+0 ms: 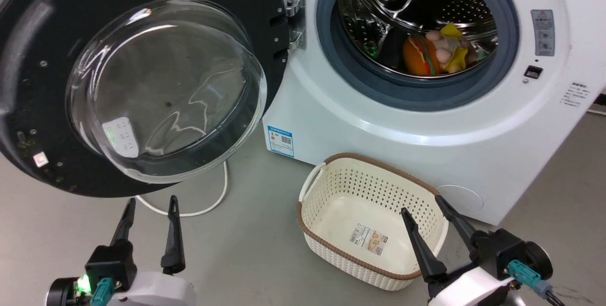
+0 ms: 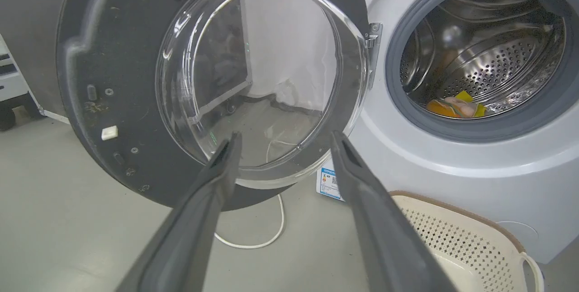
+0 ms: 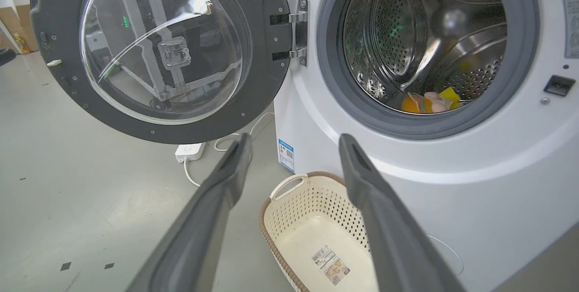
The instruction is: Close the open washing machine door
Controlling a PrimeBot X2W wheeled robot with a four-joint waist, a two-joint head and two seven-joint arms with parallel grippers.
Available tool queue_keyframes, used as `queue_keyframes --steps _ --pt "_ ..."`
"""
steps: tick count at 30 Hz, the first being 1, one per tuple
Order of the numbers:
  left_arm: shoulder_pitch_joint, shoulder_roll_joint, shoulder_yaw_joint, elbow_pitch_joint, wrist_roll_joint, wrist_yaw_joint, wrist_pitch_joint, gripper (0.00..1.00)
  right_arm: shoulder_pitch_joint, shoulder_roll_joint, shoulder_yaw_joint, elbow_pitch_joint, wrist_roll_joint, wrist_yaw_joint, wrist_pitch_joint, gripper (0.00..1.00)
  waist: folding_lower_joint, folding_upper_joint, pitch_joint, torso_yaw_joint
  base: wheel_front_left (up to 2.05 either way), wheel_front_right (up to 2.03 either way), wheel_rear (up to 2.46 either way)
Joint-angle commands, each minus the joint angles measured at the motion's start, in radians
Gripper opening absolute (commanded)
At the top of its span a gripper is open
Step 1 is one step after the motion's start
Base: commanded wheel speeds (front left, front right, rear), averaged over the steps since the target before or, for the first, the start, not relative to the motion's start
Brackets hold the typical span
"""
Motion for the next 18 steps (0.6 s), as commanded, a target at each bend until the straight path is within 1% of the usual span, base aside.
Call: queue_keyframes --steps 1,5,6,7,8,15,18 --pt "0.011 0.0 0.008 -0.006 -0.007 -0.001 -0.009 1.0 -0.012 0.0 0.006 0.005 0.008 0.0 -0.01 1.0 -0.0001 0.0 0.0 0.005 0.0 0.0 0.0" --pt "0.014 0.0 0.017 0.0 -0.017 -0.012 -0.018 1.0 -0.004 0.0 0.013 0.007 0.014 0.0 -0.018 1.0 -0.0001 0.0 -0.002 0.021 0.0 0.0 0.0" --pt "0.012 0.0 0.019 0.0 -0.021 -0.017 -0.02 0.65 -0.001 0.0 0.013 0.007 0.015 0.0 -0.02 1.0 -0.0001 0.0 -0.002 0.025 0.0 0.0 0.0" --pt "0.01 0.0 0.021 -0.002 -0.025 -0.022 -0.022 0.1 0.002 0.0 0.012 0.007 0.015 0.0 -0.022 1.0 -0.0001 0.0 -0.002 0.029 0.0 0.0 0.0" --pt "0.007 0.0 0.025 -0.005 -0.029 -0.027 -0.024 0.0 0.006 0.0 0.012 0.007 0.015 0.0 -0.025 1.0 -0.0001 0.0 -0.002 0.033 0.0 0.0 0.0" --pt "-0.039 0.016 0.082 -0.038 -0.088 -0.063 -0.038 0.0 0.03 0.0 -0.009 -0.01 0.012 0.0 -0.039 1.0 -0.0001 0.0 0.023 0.063 0.0 0.0 0.0" --pt "-0.078 0.065 0.117 -0.045 -0.11 -0.075 -0.045 0.0 0.041 0.0 -0.013 -0.016 0.005 0.0 -0.045 1.0 -0.0001 0.0 0.045 0.066 0.0 0.0 0.0"
